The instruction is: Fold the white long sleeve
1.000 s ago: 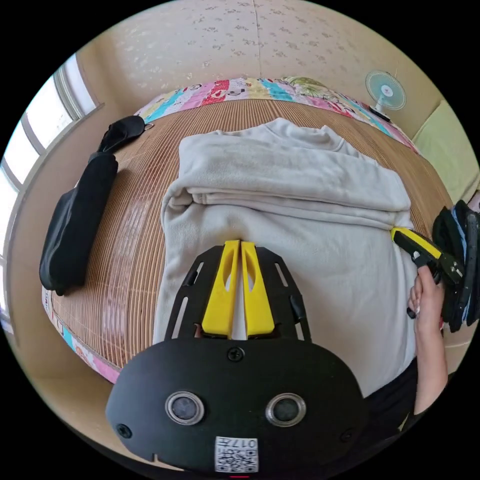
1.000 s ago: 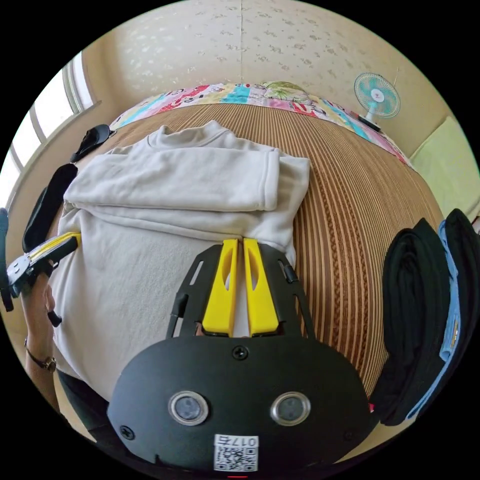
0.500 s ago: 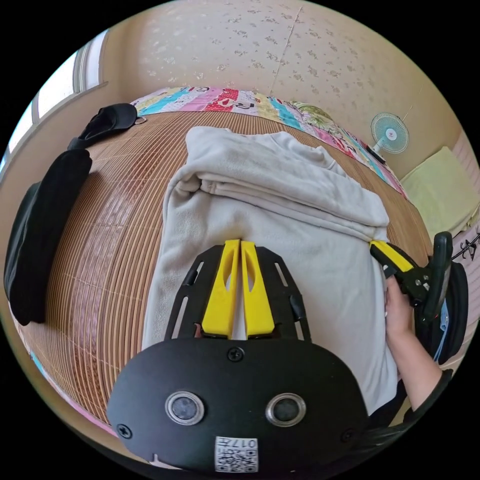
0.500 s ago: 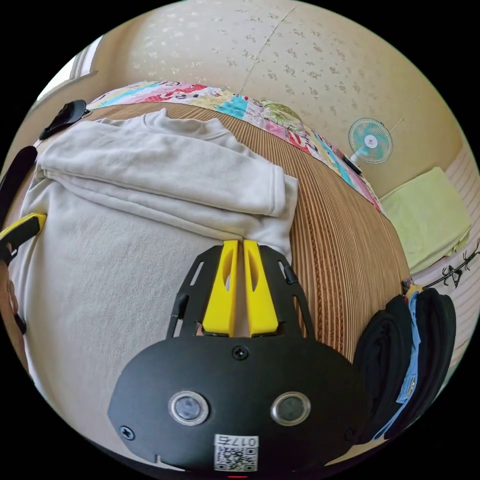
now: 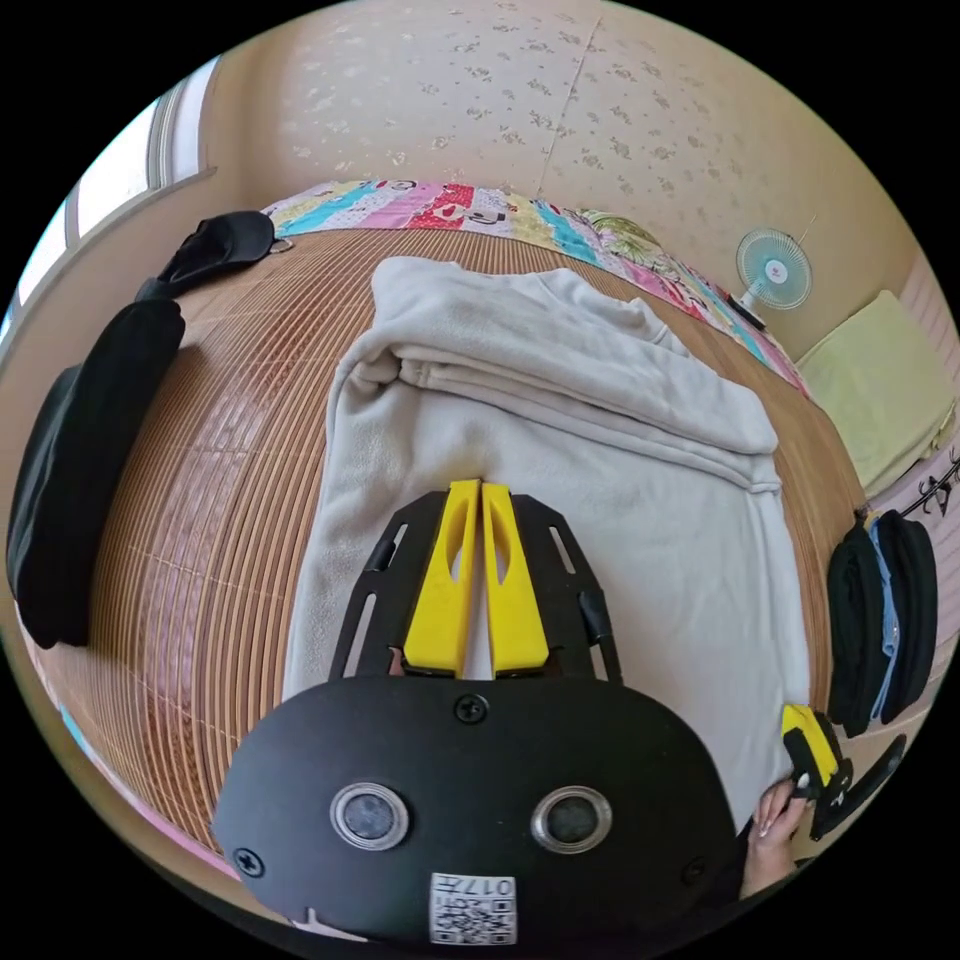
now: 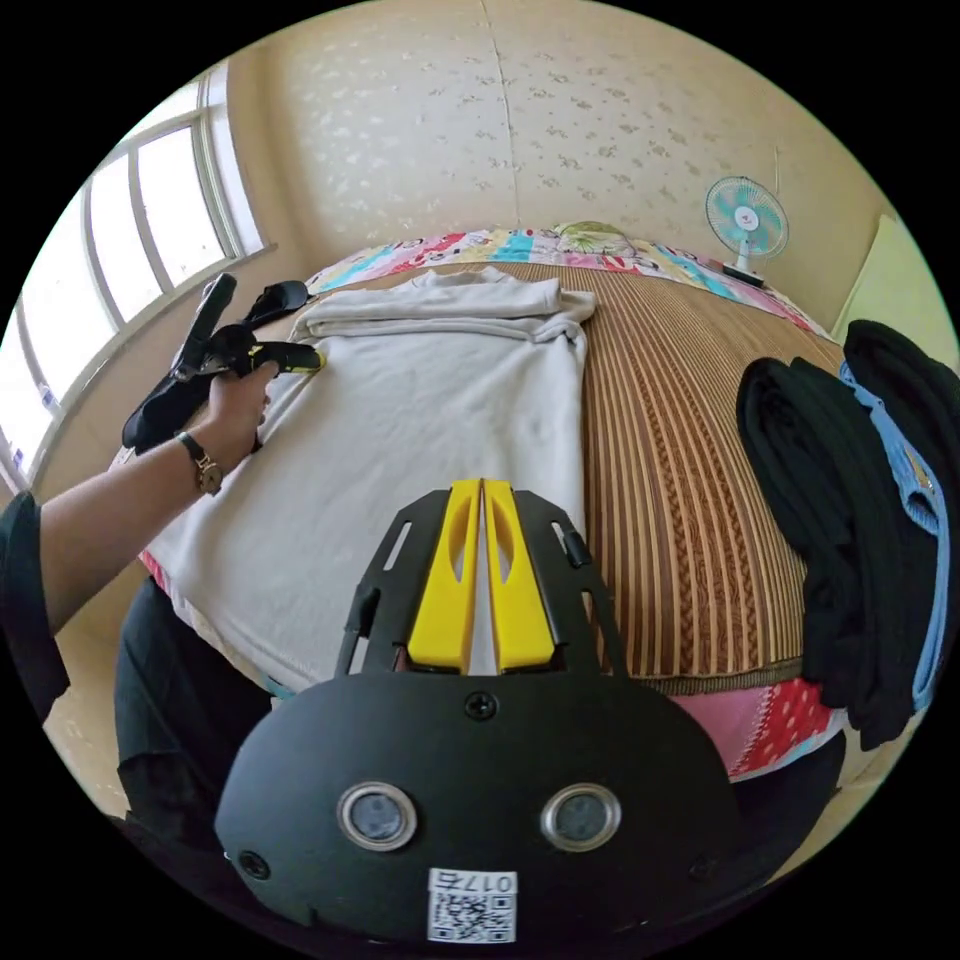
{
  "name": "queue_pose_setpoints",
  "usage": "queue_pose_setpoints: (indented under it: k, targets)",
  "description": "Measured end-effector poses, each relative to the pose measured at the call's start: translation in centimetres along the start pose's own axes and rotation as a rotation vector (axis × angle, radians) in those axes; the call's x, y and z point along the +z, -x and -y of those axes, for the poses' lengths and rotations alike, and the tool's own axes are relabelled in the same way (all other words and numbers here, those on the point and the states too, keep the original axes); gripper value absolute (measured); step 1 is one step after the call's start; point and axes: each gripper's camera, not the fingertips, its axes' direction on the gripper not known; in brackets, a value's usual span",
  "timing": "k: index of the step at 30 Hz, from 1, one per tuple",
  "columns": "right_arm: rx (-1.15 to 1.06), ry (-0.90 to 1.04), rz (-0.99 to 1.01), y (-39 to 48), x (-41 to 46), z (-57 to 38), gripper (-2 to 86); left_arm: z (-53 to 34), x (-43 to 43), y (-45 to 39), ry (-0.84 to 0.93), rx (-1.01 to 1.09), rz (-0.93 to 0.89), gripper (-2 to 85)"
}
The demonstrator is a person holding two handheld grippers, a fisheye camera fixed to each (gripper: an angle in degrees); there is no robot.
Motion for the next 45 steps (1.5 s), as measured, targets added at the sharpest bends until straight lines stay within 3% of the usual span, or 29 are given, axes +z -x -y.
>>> queue_pose_setpoints:
  k: [4,9,13,15,22,27,32,35,39,41,43,45]
  targets:
    - [0.023,0.0,0.041,-0.2,0.3,2.2,4.2,1.0,-1.7,0.8,0.003,0.006,0.005,-0.9]
    - [-0.023,-0.041,-0.02,1.8,-1.0,3.4,3.6,-5.9,-13.8,8.4,-0.219,-0.053,-0.368,-0.6]
    - [-0.026,-0.054,-0.032,2.6,-1.8,4.6,2.5,-12.0,-22.5,13.4,-0.224,-0.023,-0.305,1.6]
    - [-0.025,-0.054,-0.03,2.9,-2.4,5.5,1.3,-14.6,-26.0,17.8,-0.164,-0.073,-0.289,6.7]
    - [-0.016,-0.017,0.015,3.2,-4.1,8.6,1.5,-18.0,-27.3,26.7,0.048,-0.205,-0.307,12.4]
    - [0.031,0.129,0.051,1.6,-8.6,11.5,1.5,-18.0,-26.9,29.1,0.085,-0.258,-0.495,7.0]
    - [0.216,-0.071,0.051,-3.4,-19.0,8.0,7.3,-18.2,-28.4,33.3,0.047,-0.37,-0.787,5.1]
    - [0.325,-0.032,0.19,-6.1,-20.7,5.5,8.7,-18.3,-29.9,34.7,0.008,-0.413,-0.919,5.0]
    - [0.262,0.15,0.327,-5.5,-17.6,3.9,8.9,-17.3,-32.5,34.8,-0.016,-0.404,-0.924,5.0]
    - [0.226,0.08,0.258,-4.8,-19.4,3.9,5.6,-16.9,-33.4,35.1,-0.031,-0.407,-0.946,5.0]
    - [0.152,0.021,0.372,-4.7,-21.7,4.7,3.7,-16.6,-34.5,35.5,-0.047,-0.405,-0.986,5.0]
    - [0.124,-0.128,0.629,-6.4,-26.4,5.3,2.8,-16.4,-37.0,35.6,-0.093,-0.37,-1.086,5.0]
